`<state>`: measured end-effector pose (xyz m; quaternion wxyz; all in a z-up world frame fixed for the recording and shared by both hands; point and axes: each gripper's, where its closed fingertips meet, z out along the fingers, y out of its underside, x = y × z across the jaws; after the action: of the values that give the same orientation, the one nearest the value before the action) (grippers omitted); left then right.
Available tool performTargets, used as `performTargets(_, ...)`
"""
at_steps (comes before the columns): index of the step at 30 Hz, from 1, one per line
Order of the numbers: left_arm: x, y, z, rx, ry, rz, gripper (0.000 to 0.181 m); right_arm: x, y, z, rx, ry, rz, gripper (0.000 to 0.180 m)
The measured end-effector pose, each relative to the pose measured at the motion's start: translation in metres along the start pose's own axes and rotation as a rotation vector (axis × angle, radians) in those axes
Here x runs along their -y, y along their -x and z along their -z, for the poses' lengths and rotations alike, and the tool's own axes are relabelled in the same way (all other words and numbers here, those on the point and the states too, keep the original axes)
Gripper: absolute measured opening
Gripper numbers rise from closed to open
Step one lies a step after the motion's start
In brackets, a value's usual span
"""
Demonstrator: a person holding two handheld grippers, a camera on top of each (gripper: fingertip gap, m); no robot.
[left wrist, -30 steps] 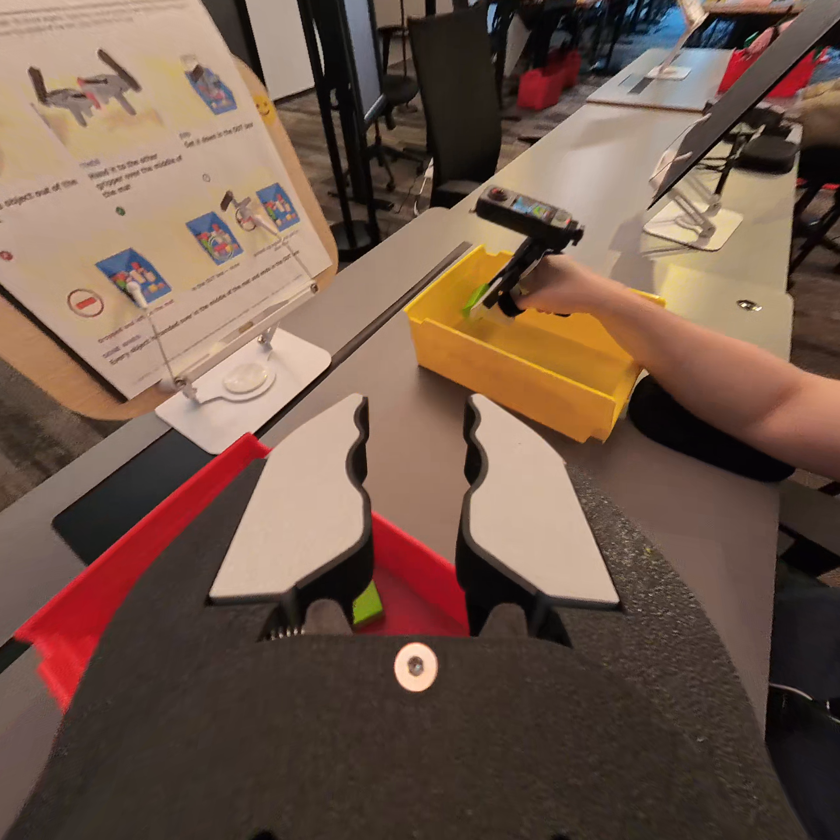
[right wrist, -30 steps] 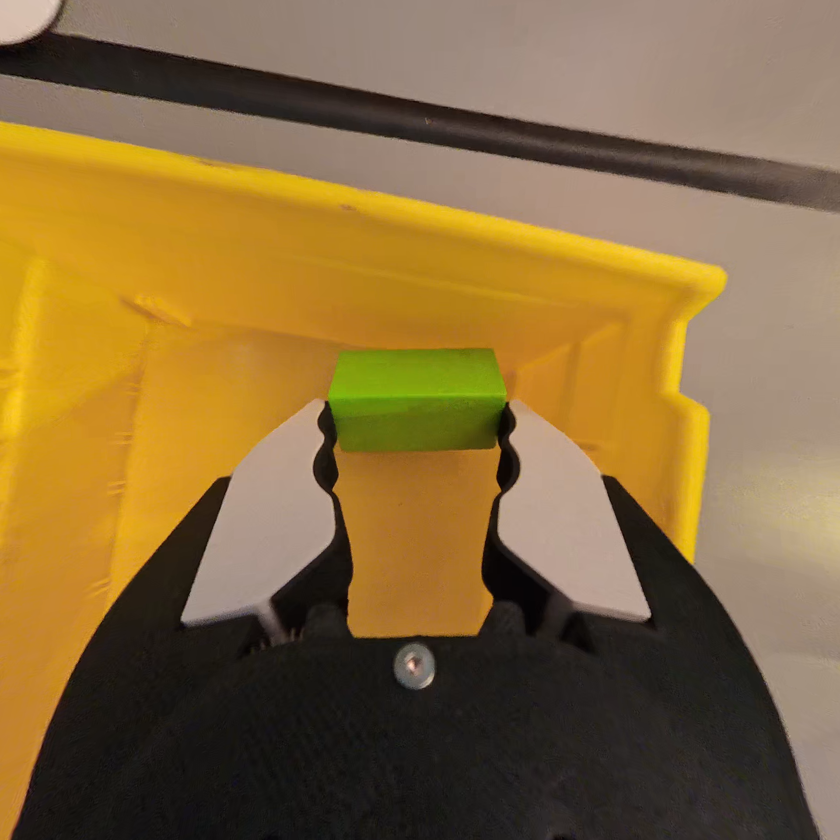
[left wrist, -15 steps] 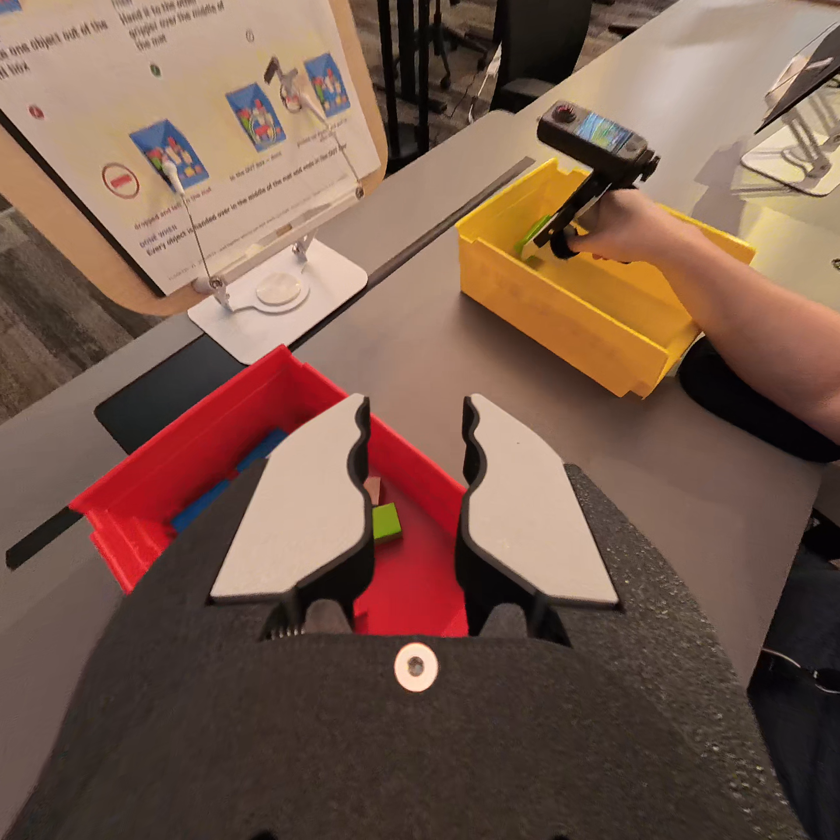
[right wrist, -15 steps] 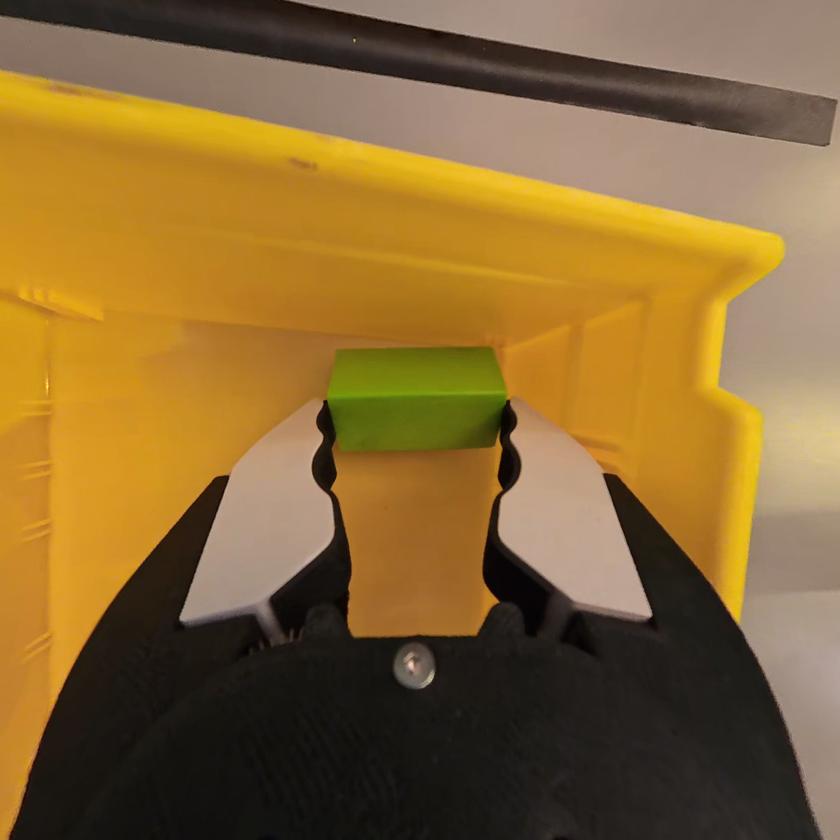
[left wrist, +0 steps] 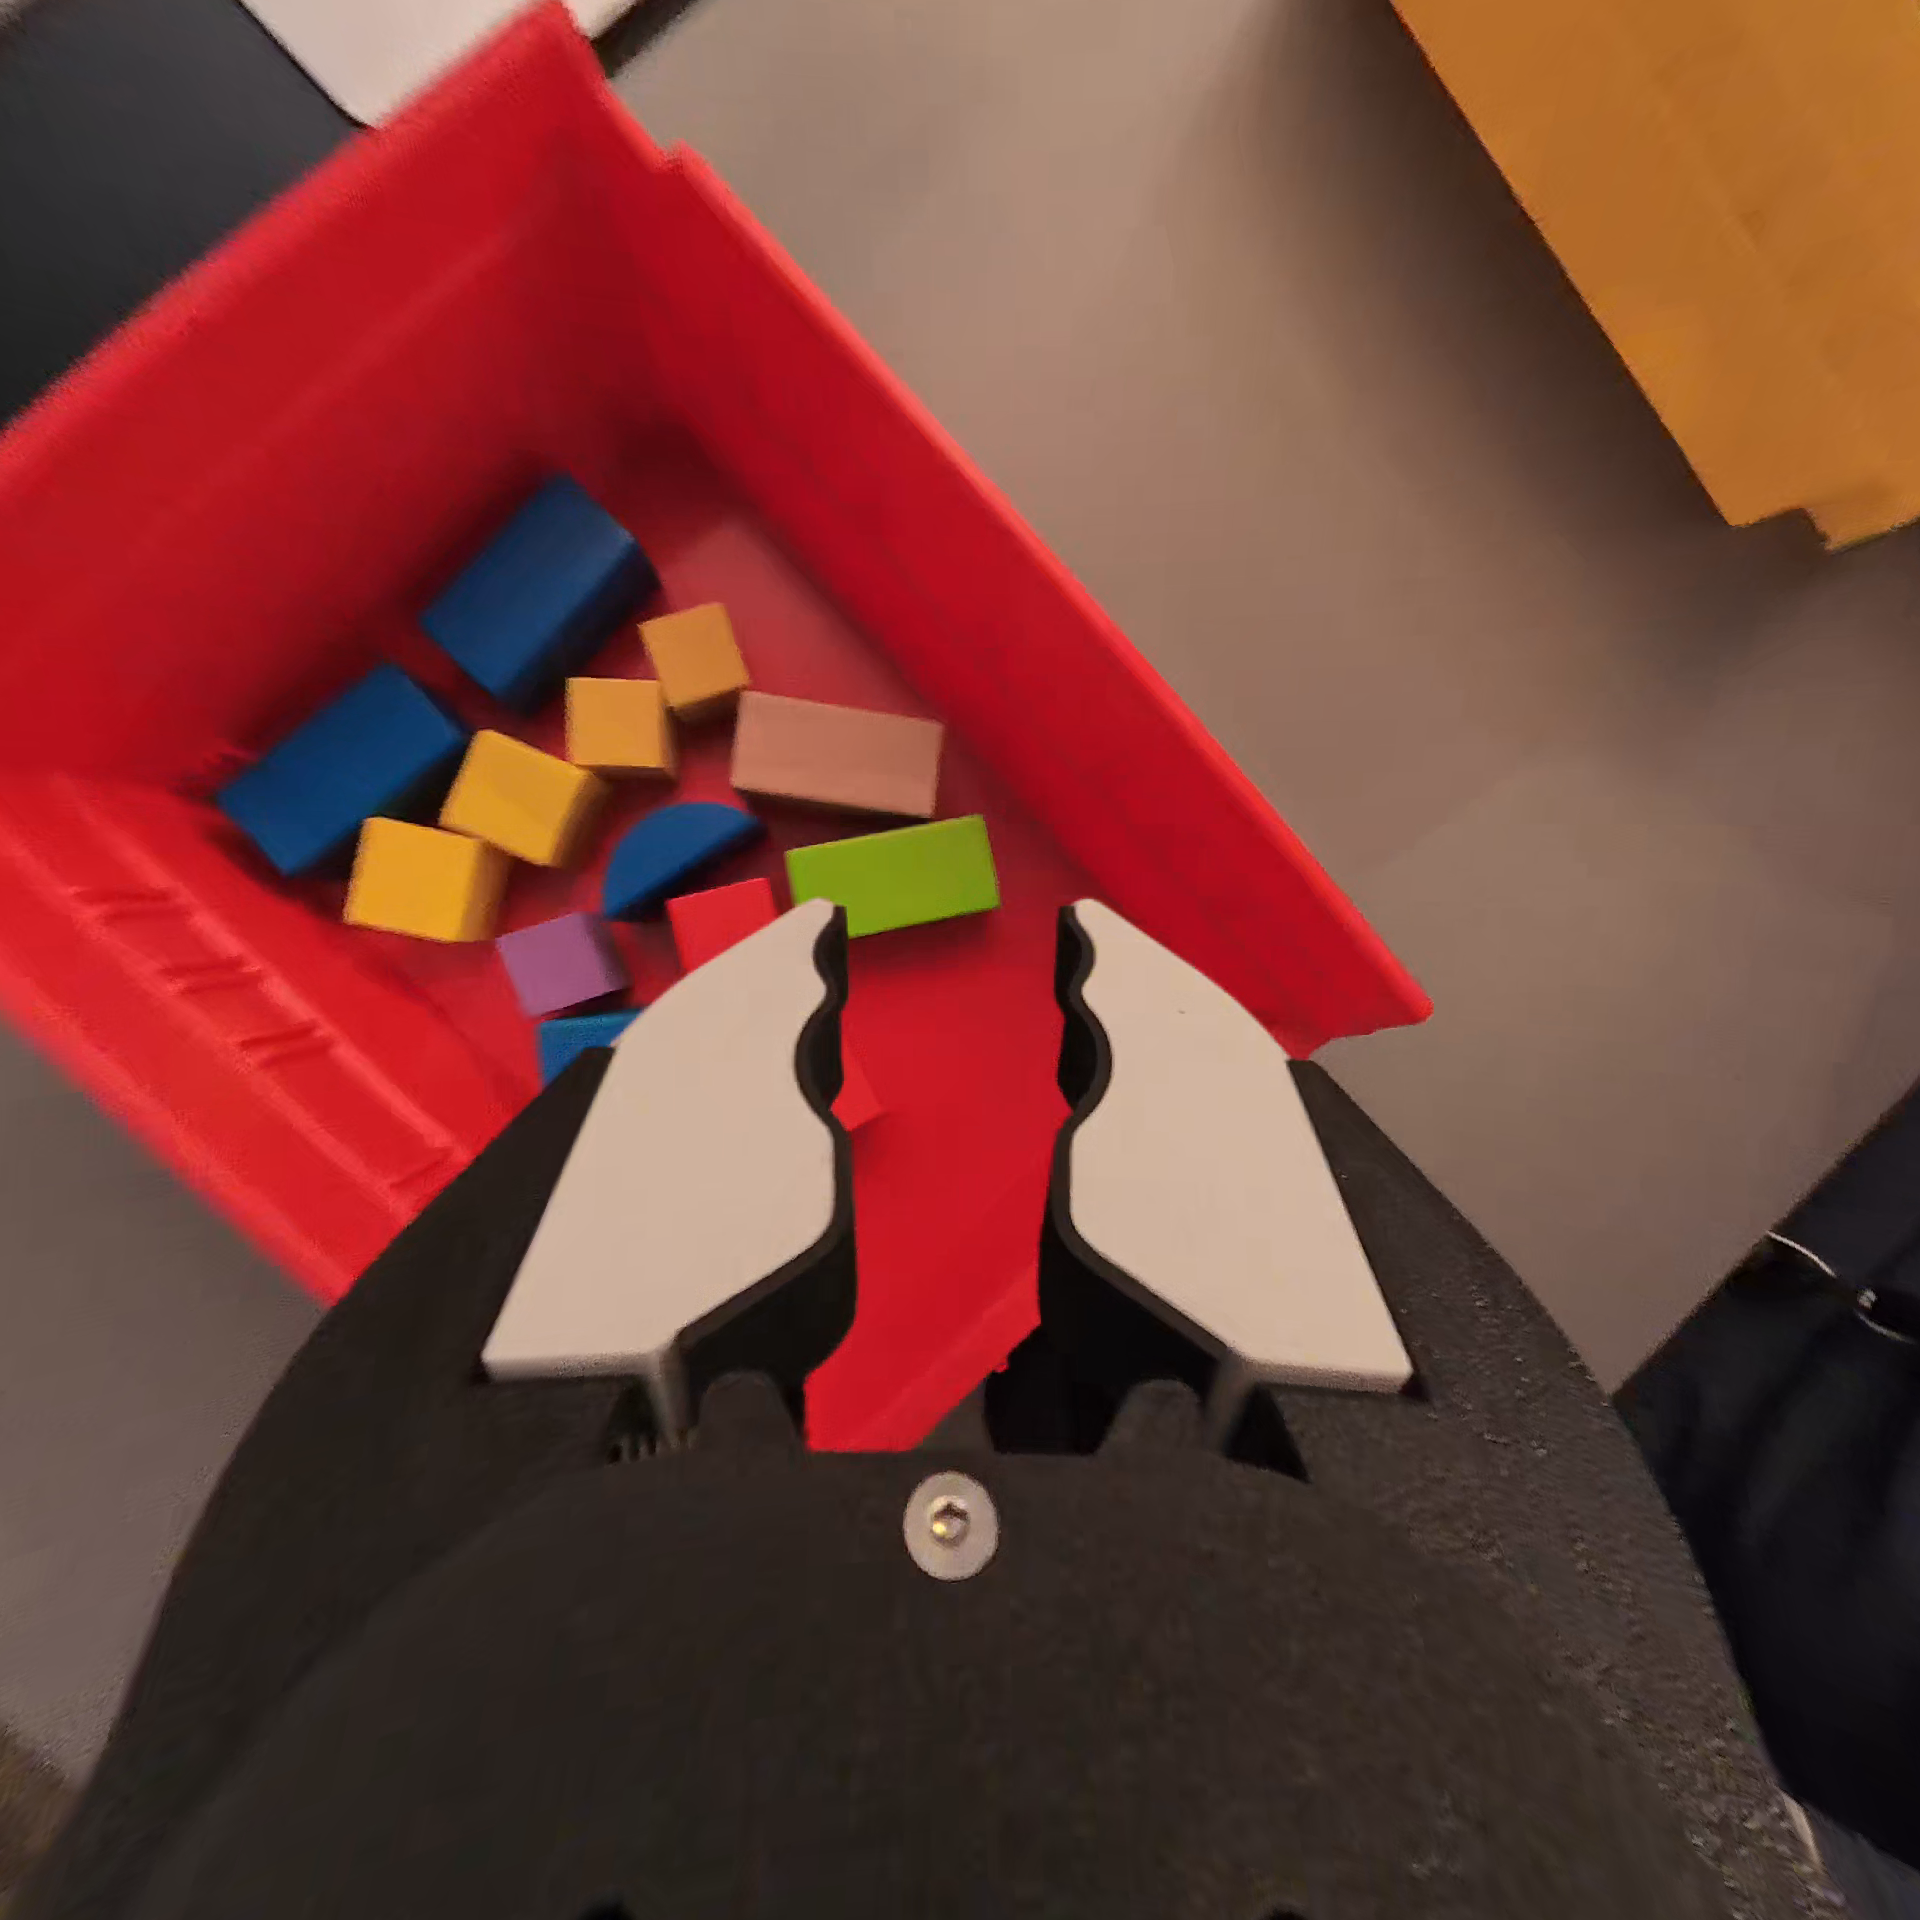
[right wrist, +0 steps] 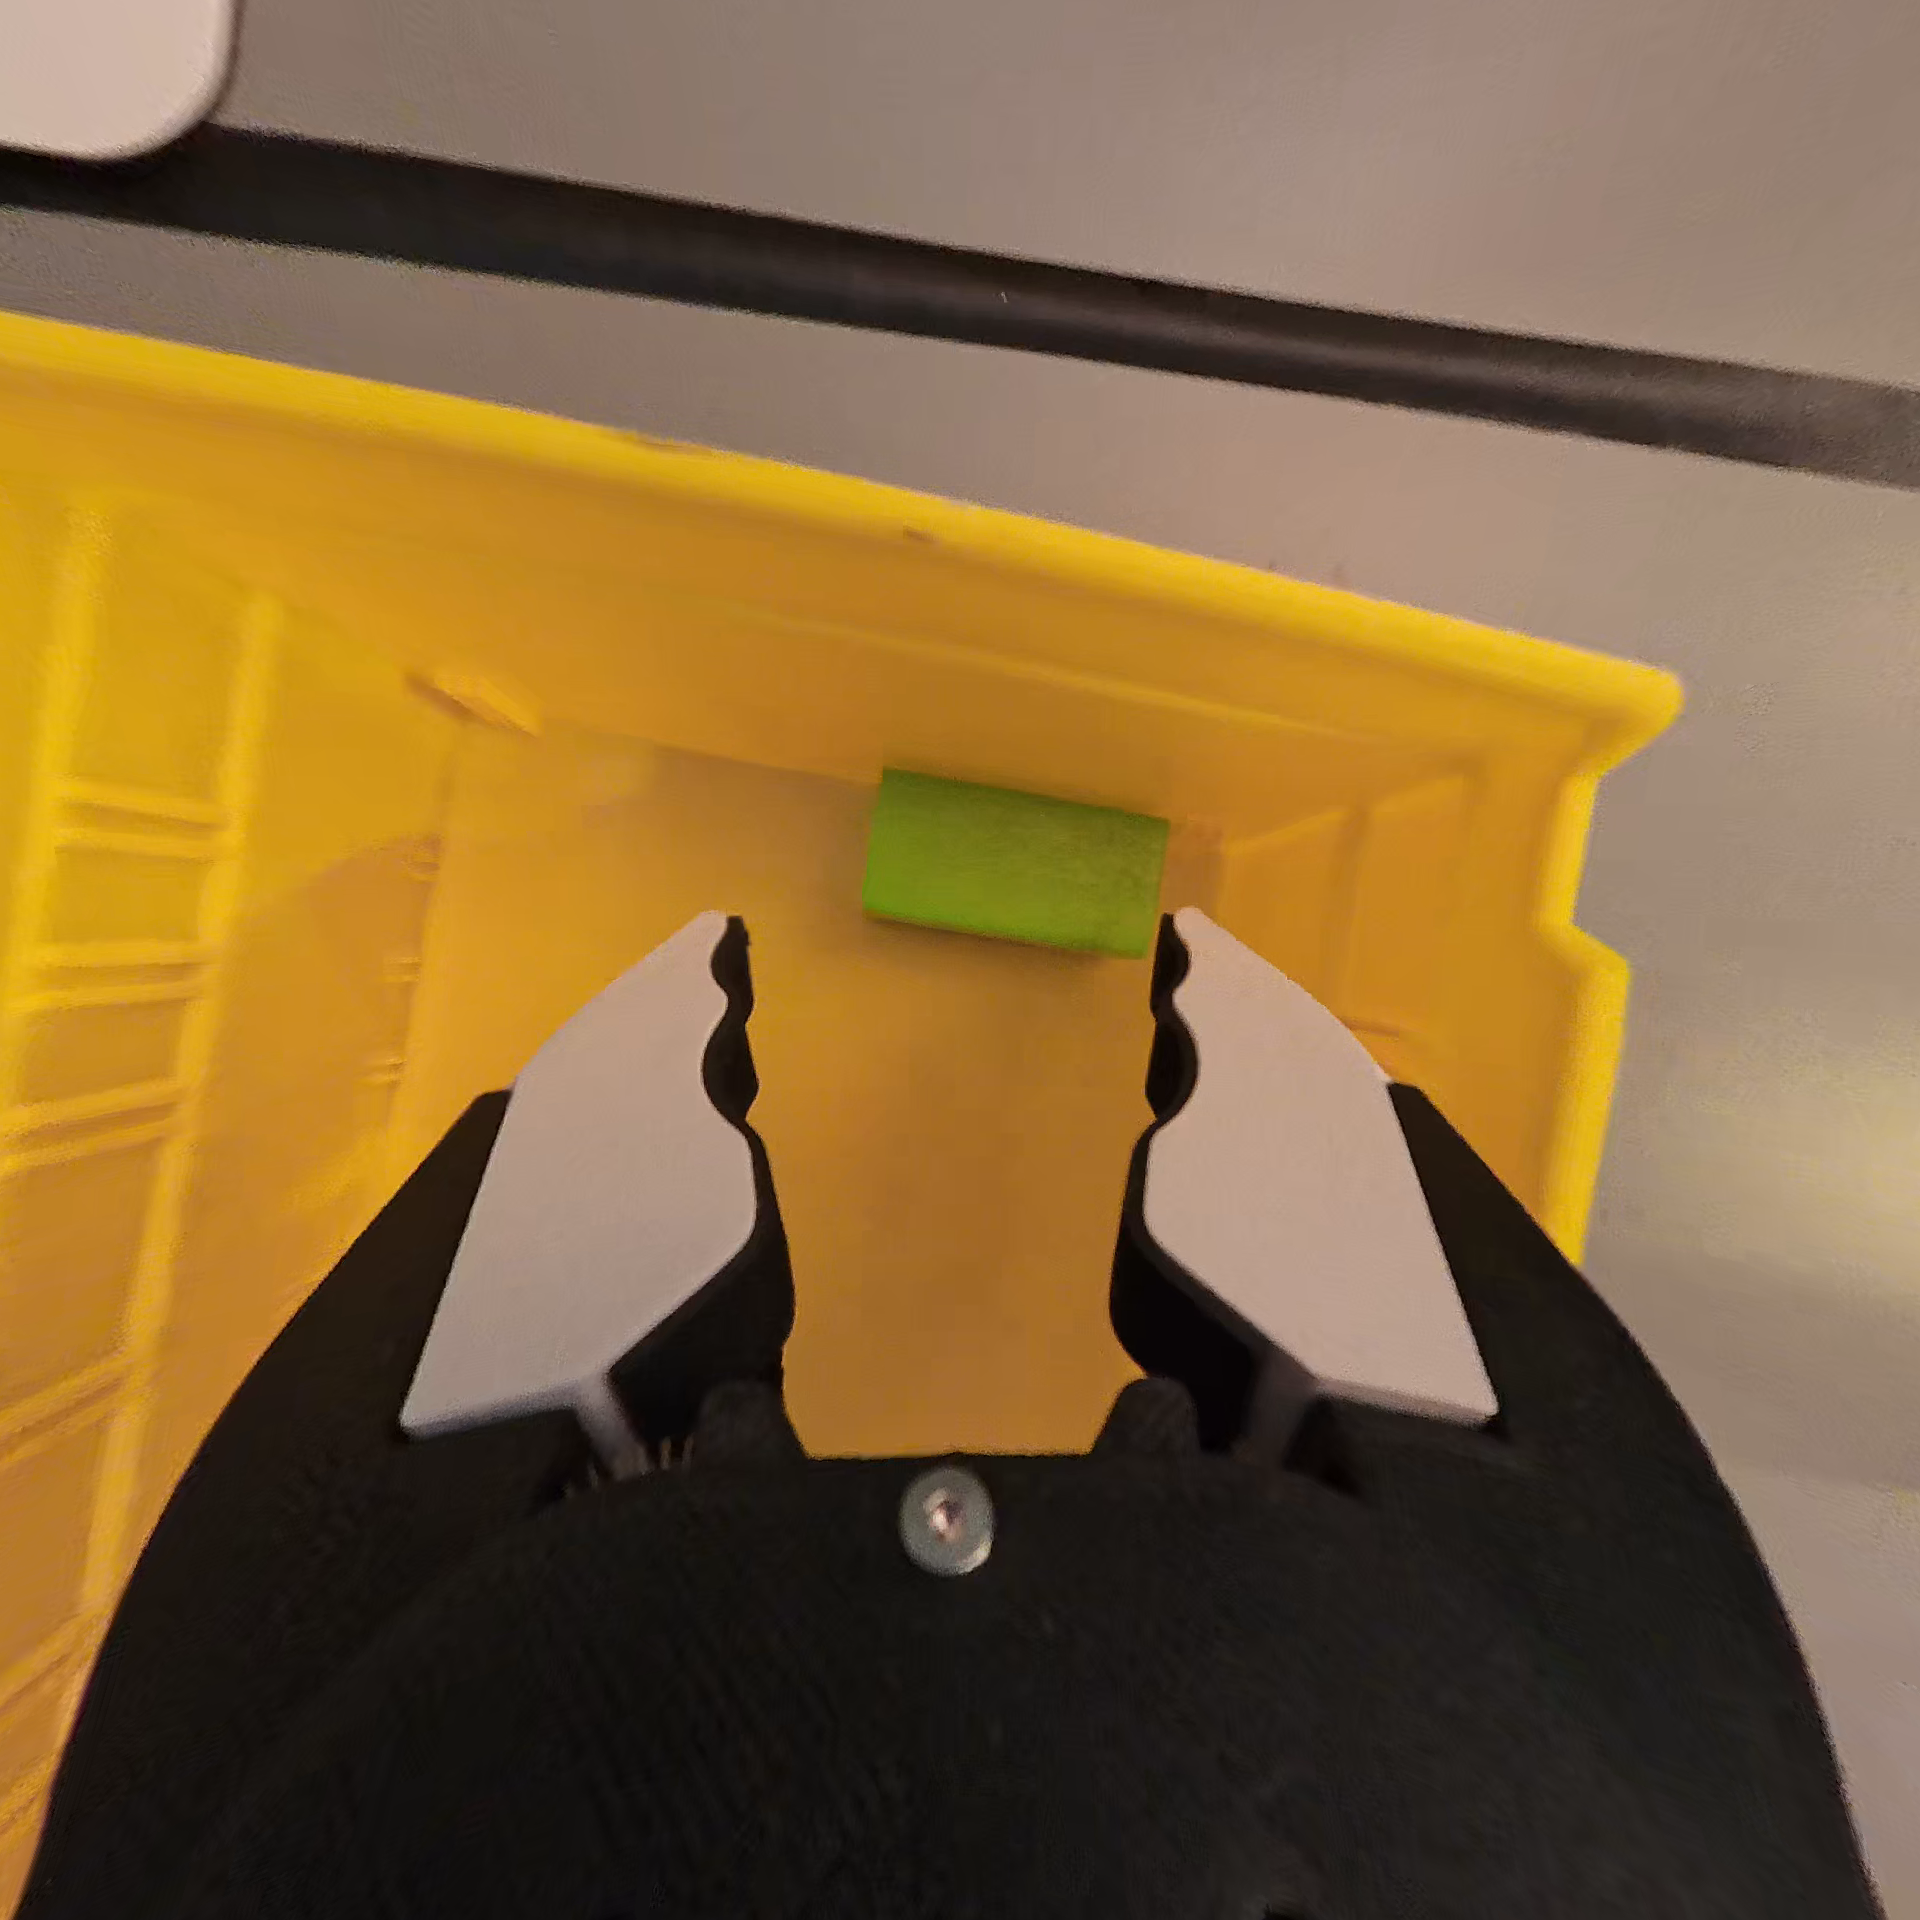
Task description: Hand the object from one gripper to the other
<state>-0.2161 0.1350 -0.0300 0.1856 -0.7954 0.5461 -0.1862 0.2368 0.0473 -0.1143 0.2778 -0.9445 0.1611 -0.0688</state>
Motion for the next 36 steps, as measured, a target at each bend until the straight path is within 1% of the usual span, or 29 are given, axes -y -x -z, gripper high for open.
performTargets(1,-0.002,-0.003,-0.007,-0.021,0.019,0.0,0.038,0.003,0.001,0.007,0.011,-0.018,0.002,0.075)
performTargets(3,-0.008,0.002,-0.021,0.0,0.077,0.017,0.041,0.01,0.004,0.021,0.038,-0.055,0.0,0.075)
performTargets(6,-0.022,0.009,-0.042,0.019,0.187,0.057,0.055,0.016,0.005,0.042,0.073,-0.098,-0.008,0.075)
performTargets(7,-0.025,0.009,-0.049,0.014,0.214,0.066,0.056,0.019,0.004,0.048,0.078,-0.114,-0.011,0.075)
performTargets(9,-0.028,0.013,-0.062,0.022,0.251,0.079,0.06,0.022,0.001,0.061,0.083,-0.142,-0.017,0.075)
performTargets(11,-0.03,0.018,-0.072,0.048,0.276,0.09,0.07,0.024,-0.002,0.071,0.089,-0.164,-0.024,0.075)
performTargets(14,-0.036,0.02,-0.083,0.07,0.327,0.096,0.074,0.025,-0.006,0.08,0.098,-0.186,-0.035,0.075)
performTargets(16,-0.039,0.02,-0.088,0.081,0.356,0.104,0.074,0.025,-0.007,0.081,0.1,-0.185,-0.038,0.075)
performTargets(17,-0.037,0.021,-0.089,0.093,0.352,0.1,0.071,0.024,-0.007,0.08,0.102,-0.179,-0.036,0.075)
performTargets(18,-0.036,0.022,-0.09,0.102,0.349,0.1,0.074,0.023,-0.007,0.079,0.104,-0.172,-0.032,0.075)
performTargets(22,-0.037,0.024,-0.091,0.137,0.365,0.098,0.072,0.019,-0.003,0.074,0.106,-0.143,-0.008,0.075)
performTargets(36,-0.04,0.017,-0.091,0.144,0.408,0.133,0.065,0.015,0.003,0.066,0.107,-0.111,0.031,0.075)
